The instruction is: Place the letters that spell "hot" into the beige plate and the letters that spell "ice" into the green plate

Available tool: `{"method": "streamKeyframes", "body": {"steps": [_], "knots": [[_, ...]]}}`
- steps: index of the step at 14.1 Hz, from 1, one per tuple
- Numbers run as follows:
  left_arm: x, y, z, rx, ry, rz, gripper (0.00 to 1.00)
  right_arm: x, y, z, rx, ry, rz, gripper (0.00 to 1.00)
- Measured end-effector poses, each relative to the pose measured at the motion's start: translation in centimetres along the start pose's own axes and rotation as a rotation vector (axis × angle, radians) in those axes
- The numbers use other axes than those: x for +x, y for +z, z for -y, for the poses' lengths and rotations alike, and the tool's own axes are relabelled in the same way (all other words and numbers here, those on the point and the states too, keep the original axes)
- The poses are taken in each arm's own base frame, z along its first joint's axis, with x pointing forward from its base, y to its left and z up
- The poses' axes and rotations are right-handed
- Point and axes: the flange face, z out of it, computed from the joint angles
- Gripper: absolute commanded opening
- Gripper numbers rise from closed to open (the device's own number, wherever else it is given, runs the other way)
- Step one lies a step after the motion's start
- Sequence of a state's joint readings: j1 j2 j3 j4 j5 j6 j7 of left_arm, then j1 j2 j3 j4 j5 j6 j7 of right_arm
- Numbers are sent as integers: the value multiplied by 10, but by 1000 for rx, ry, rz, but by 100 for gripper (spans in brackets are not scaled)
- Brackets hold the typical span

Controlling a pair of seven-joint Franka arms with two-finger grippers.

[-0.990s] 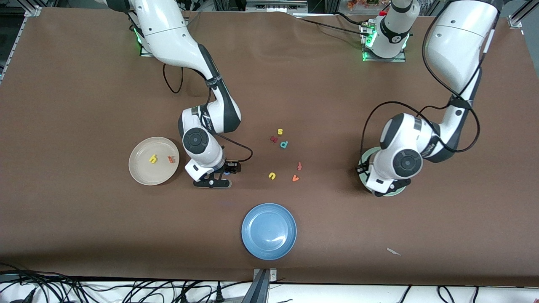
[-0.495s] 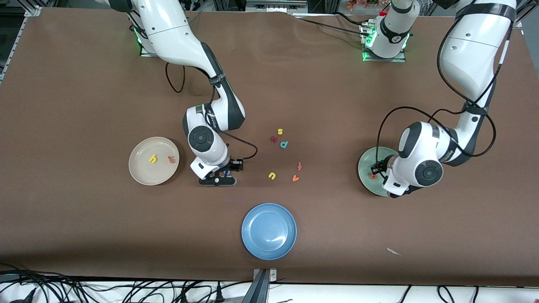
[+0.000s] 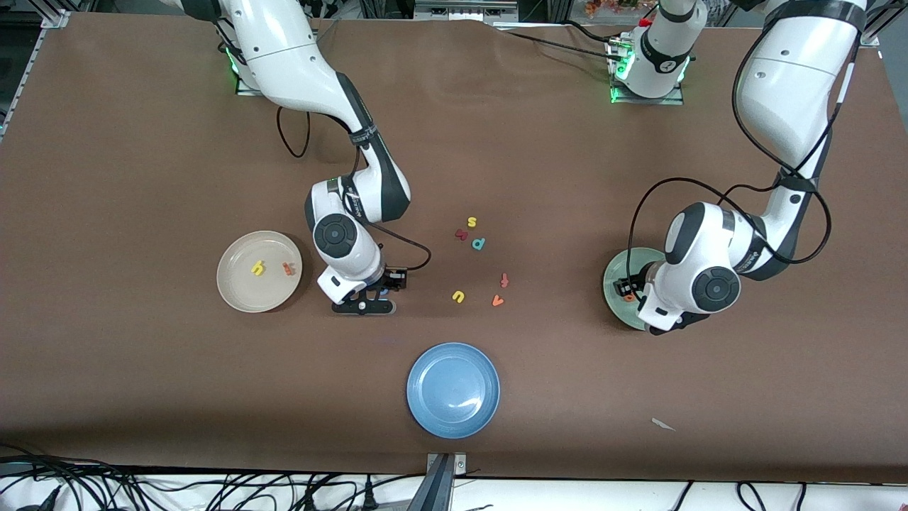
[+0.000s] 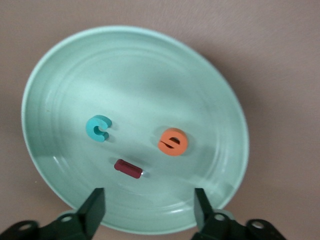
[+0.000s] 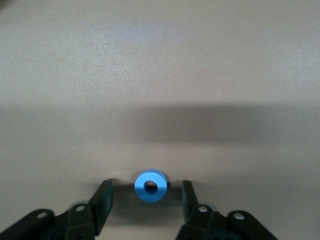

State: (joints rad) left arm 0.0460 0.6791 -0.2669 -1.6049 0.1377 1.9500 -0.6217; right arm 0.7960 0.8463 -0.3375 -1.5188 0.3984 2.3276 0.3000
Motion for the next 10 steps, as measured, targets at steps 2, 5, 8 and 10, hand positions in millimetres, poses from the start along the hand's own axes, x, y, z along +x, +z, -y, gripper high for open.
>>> {"method": "streamKeyframes", "body": {"steps": [2, 5, 8, 10], "knots": [[-4, -32, -5, -2, 31, -22, 100, 0, 0, 0, 0, 0, 0, 52], [-12, -83, -17, -6, 111, -52, 100, 1, -1, -1, -1, 1, -2, 48], [-18, -111, -23, -15, 213, -78, 100, 1, -1, -2, -2, 2, -2, 42], [-18, -123, -23, -20, 293, -99, 100, 2, -1, -2, -2, 2, -3, 38]]}}
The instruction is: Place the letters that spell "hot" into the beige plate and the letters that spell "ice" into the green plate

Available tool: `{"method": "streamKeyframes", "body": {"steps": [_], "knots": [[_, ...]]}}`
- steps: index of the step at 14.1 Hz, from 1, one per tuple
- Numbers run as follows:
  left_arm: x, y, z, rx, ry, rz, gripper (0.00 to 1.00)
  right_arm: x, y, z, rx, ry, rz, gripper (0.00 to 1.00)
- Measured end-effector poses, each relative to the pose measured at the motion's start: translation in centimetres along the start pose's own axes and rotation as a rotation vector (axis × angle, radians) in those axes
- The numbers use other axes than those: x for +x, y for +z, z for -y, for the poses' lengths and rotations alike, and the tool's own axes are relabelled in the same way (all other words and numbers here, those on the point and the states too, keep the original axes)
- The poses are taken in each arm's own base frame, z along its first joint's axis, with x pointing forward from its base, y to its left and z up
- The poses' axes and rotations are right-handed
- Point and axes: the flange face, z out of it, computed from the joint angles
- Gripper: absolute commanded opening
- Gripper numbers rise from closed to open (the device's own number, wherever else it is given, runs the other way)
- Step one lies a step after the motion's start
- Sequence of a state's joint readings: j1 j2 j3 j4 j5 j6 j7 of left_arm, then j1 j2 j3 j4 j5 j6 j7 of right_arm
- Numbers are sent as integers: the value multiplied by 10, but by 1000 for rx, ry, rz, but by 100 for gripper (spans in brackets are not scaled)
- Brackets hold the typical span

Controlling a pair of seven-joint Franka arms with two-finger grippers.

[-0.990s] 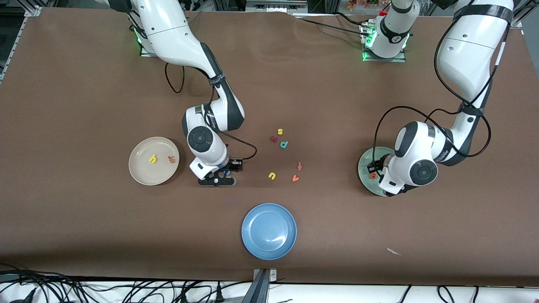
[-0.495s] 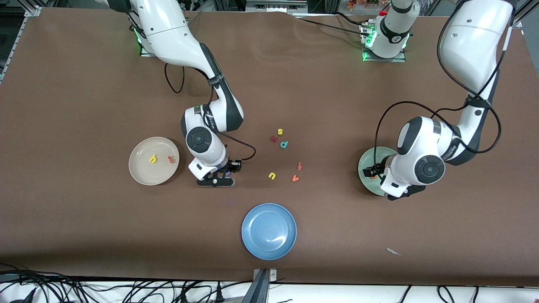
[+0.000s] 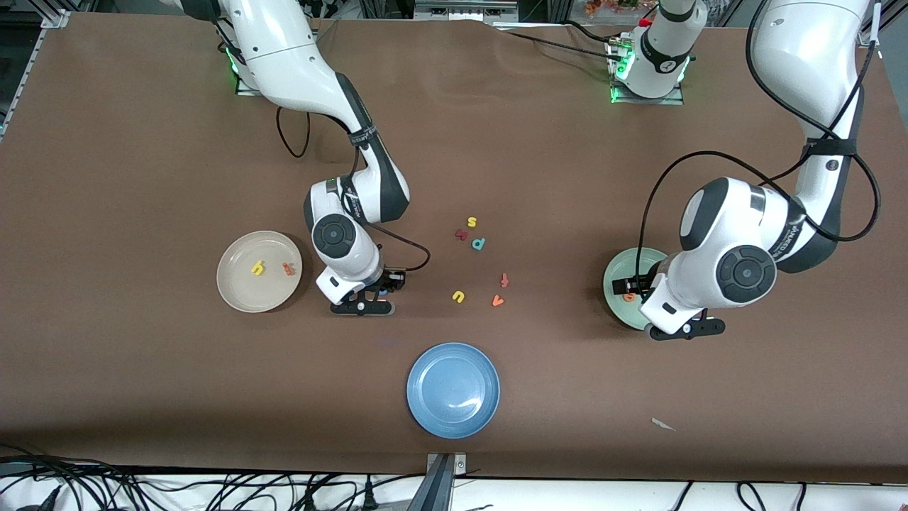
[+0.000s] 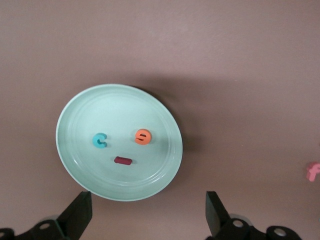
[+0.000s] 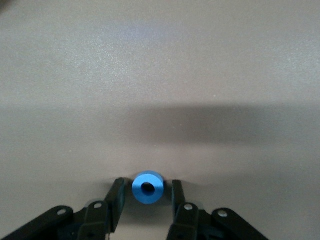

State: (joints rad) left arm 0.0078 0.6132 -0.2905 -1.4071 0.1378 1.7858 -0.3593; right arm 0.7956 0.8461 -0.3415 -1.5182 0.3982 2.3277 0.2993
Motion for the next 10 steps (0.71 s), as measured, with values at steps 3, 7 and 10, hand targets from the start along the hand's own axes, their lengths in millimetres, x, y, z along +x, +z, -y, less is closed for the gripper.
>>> {"method": "streamKeyframes", "body": {"steps": [3, 7, 10], "knots": [[-3, -30, 5, -3, 124, -48, 100, 1, -1, 0, 0, 0, -1, 32], [-18, -84, 20, 14, 274, -123, 100, 1, -1, 0, 1, 2, -2, 26], [-31, -126, 41, 34, 286, -184, 100, 1, -1, 0, 1, 2, -2, 22]]}}
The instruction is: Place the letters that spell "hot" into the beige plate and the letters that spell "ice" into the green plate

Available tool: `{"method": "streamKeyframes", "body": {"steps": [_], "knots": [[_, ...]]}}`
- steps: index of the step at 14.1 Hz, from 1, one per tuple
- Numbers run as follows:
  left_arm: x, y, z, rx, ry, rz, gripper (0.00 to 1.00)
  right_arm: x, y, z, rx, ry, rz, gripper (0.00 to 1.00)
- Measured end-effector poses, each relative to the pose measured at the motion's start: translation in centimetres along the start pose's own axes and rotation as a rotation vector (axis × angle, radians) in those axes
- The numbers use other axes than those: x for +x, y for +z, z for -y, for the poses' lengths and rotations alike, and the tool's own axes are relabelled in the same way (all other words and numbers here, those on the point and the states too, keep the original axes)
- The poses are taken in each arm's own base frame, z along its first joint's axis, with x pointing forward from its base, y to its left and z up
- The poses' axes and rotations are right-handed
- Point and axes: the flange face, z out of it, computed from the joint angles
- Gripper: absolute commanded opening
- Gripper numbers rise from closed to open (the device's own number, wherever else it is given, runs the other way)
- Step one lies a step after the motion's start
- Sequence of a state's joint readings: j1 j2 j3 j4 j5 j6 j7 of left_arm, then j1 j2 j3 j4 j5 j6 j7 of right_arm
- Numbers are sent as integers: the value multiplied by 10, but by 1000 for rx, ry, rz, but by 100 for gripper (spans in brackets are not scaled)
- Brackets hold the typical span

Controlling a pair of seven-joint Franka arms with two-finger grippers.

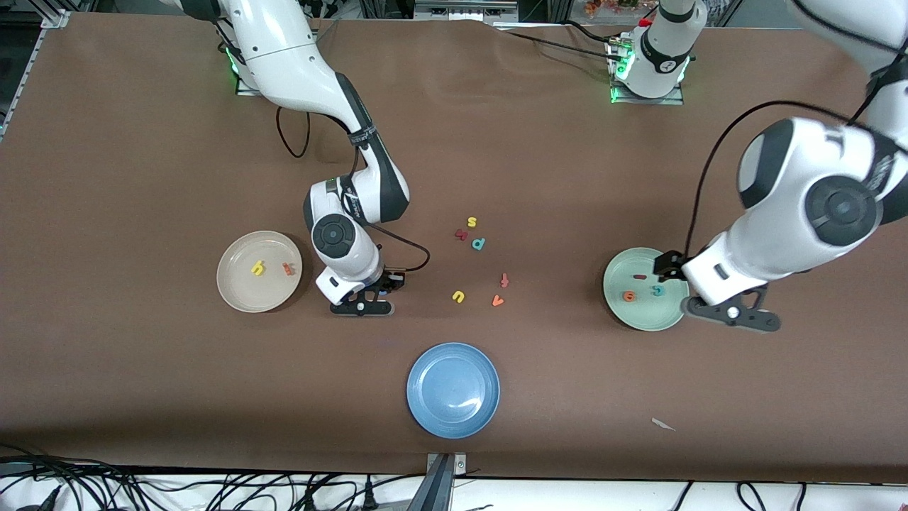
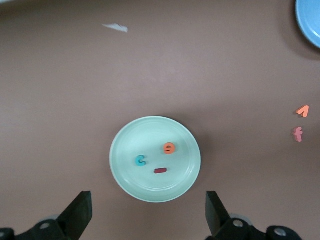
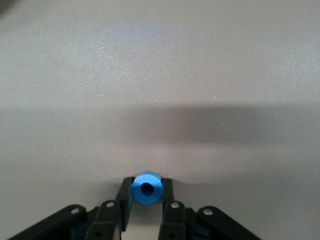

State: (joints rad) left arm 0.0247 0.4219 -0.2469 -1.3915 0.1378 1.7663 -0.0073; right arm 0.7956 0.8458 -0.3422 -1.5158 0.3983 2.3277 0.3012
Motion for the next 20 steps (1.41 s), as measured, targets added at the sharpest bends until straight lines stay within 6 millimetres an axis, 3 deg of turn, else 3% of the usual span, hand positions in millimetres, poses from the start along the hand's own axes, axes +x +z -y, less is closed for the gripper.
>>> {"method": "streamKeyframes", "body": {"steps": [4, 8, 12, 16, 19, 20], "knots": [[-23, -53, 14, 23, -15, -36, 100, 5, -6, -5, -8, 5, 11, 21], [-51, -78, 27, 19, 1, -47, 100, 30, -48, -34, -25, -27, 58, 21], [-91, -92, 32, -25, 3, -41, 100, 40, -79, -92, -52, -70, 96, 21], [-120, -106, 44, -23, 10, -55, 100, 30, -90, -175, -62, -137, 126, 21], [-125, -117, 36, -22, 35, -75, 100, 11, -78, -221, -63, -174, 103, 22], [-126, -120, 32, -22, 34, -77, 100, 6, -71, -229, -69, -185, 96, 29]]}}
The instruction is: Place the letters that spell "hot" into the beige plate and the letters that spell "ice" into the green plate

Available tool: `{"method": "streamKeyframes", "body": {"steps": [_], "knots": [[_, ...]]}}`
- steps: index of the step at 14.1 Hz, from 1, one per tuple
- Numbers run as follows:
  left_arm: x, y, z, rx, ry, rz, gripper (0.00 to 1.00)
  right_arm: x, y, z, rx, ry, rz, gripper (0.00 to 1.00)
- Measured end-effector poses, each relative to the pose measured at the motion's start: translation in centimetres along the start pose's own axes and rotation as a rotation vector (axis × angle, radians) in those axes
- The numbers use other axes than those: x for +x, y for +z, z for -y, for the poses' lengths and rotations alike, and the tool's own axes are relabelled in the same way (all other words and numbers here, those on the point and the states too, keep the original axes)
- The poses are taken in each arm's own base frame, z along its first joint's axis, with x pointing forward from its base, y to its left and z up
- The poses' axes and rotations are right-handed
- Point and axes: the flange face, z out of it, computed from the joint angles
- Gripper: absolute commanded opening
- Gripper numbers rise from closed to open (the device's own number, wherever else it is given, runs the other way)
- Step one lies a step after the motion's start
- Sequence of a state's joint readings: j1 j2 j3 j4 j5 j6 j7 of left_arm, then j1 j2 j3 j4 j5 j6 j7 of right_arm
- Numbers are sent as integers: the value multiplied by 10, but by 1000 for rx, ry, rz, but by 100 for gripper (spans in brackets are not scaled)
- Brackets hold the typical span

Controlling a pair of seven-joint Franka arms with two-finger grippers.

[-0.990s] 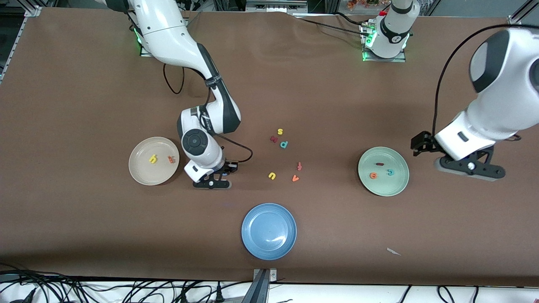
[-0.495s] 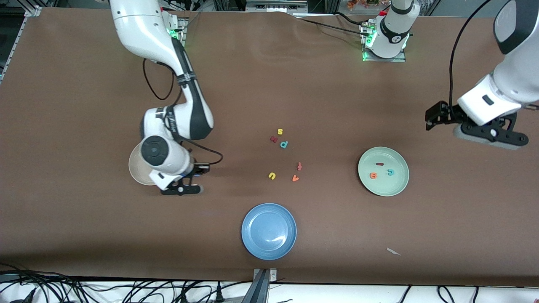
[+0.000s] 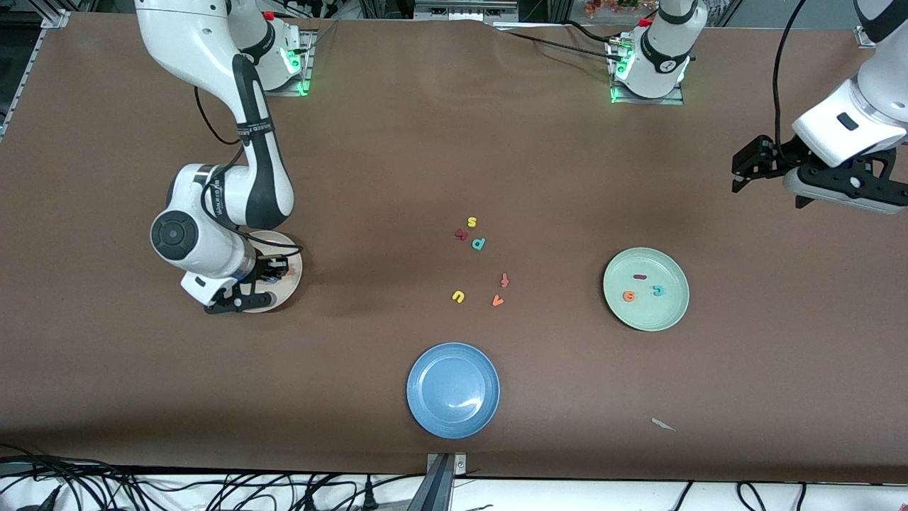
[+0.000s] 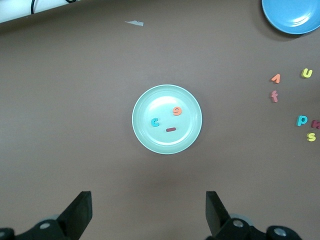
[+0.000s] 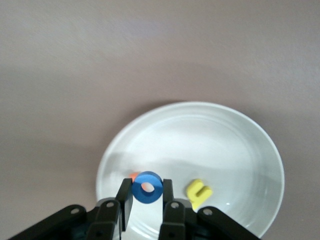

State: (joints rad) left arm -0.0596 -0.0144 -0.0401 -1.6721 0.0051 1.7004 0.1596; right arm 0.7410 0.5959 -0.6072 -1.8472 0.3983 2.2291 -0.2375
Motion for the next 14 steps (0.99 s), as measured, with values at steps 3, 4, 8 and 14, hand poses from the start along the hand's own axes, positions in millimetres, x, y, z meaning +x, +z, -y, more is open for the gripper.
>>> {"method": "streamKeyframes", "body": {"steps": [3, 4, 8, 14], "knots": [[-4, 0, -4, -4, -31, 24, 100, -11, 18, -10, -17, 1, -8, 100], [-5, 0, -4, -5, -36, 32, 100, -11, 18, -10, -18, 7, -13, 100], [-9, 3, -6, -11, -49, 70, 100, -5, 0, 0, 2, 63, -19, 100], [-10, 1, -20, -10, -85, 90, 100, 11, -41, 23, 40, 50, 0, 100]]}}
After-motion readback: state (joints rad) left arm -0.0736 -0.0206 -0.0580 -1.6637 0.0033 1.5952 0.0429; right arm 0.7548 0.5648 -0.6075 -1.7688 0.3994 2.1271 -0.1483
